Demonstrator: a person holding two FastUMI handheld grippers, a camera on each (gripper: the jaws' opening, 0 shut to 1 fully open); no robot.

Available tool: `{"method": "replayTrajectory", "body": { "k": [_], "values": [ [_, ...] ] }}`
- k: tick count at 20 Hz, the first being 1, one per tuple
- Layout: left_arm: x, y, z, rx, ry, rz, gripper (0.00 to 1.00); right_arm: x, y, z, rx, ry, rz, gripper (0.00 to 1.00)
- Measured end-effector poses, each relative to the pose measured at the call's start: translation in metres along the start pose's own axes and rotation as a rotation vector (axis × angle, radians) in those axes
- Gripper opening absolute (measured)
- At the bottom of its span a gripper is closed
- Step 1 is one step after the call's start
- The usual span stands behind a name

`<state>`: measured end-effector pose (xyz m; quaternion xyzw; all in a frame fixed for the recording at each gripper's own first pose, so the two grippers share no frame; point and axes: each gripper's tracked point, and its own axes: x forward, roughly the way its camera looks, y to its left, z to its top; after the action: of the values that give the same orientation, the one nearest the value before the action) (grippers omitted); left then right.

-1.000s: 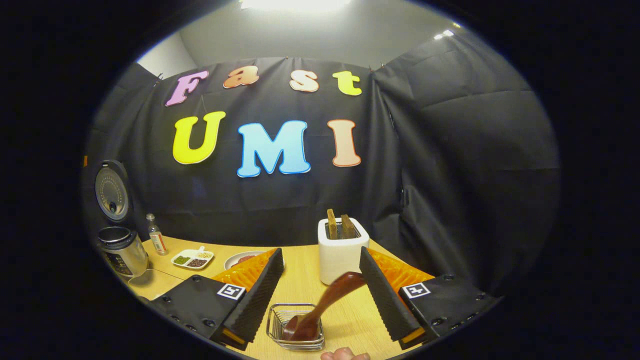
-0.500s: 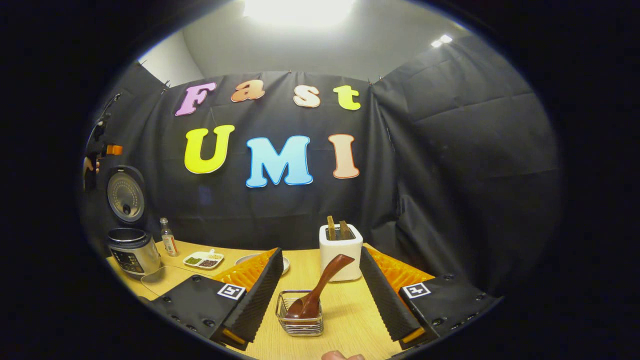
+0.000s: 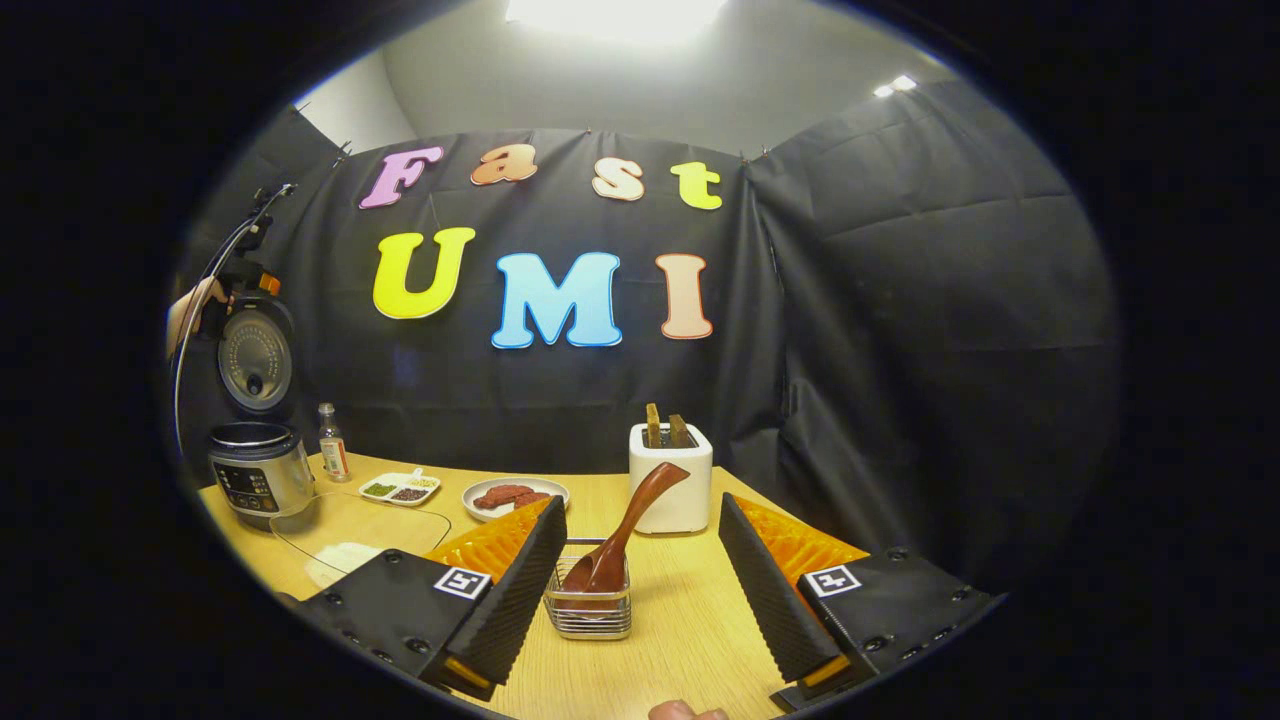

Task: Close the left gripper, press the button to open the rice cooker; take a wooden spoon from the chopstick holder with the right hand, scoop a spoonful of rice and pour it into the rice cooker, then put the wooden spoon back into the chopstick holder.

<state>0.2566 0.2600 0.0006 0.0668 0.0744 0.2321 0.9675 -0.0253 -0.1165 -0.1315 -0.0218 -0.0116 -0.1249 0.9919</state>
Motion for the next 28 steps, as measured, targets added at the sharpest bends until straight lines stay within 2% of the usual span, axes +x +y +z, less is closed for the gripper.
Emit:
{"method": "replayTrajectory", "body": {
  "k": [5, 8, 11, 15, 16, 17, 21, 28],
  "values": [
    [-0.013, -0.007, -0.009, -0.036, 0.038, -0.005, 0.96, 0.001, 0.007, -0.002, 0.009, 0.007, 0.027, 0.98],
    [-0.043, -0.018, -0.018, -0.044, 0.066, -0.02, 0.96, 0.006, 0.022, -0.004, 0.004, 0.015, 0.063, 0.98],
    [-0.072, -0.031, -0.03, -0.038, 0.073, -0.032, 0.97, 0.009, 0.04, -0.009, -0.007, 0.03, 0.117, 0.98],
    [-0.107, -0.046, -0.051, -0.041, 0.078, -0.012, 0.96, 0.01, 0.065, -0.015, -0.021, 0.046, 0.195, 0.98],
    [-0.116, -0.05, -0.057, -0.04, 0.077, -0.008, 0.96, 0.01, 0.07, -0.015, -0.028, 0.044, 0.211, 0.93],
    [-0.125, -0.053, -0.063, -0.042, 0.074, -0.004, 0.96, 0.011, 0.072, -0.013, -0.034, 0.04, 0.222, 0.98],
    [-0.156, -0.069, -0.1, -0.042, 0.093, 0.007, 0.96, 0.014, 0.084, -0.013, -0.036, 0.036, 0.272, 0.99],
    [-0.189, -0.086, -0.161, -0.071, 0.204, 0.003, 0.96, 0.01, 0.091, -0.023, -0.031, 0.045, 0.342, 0.99]
  ]
}}
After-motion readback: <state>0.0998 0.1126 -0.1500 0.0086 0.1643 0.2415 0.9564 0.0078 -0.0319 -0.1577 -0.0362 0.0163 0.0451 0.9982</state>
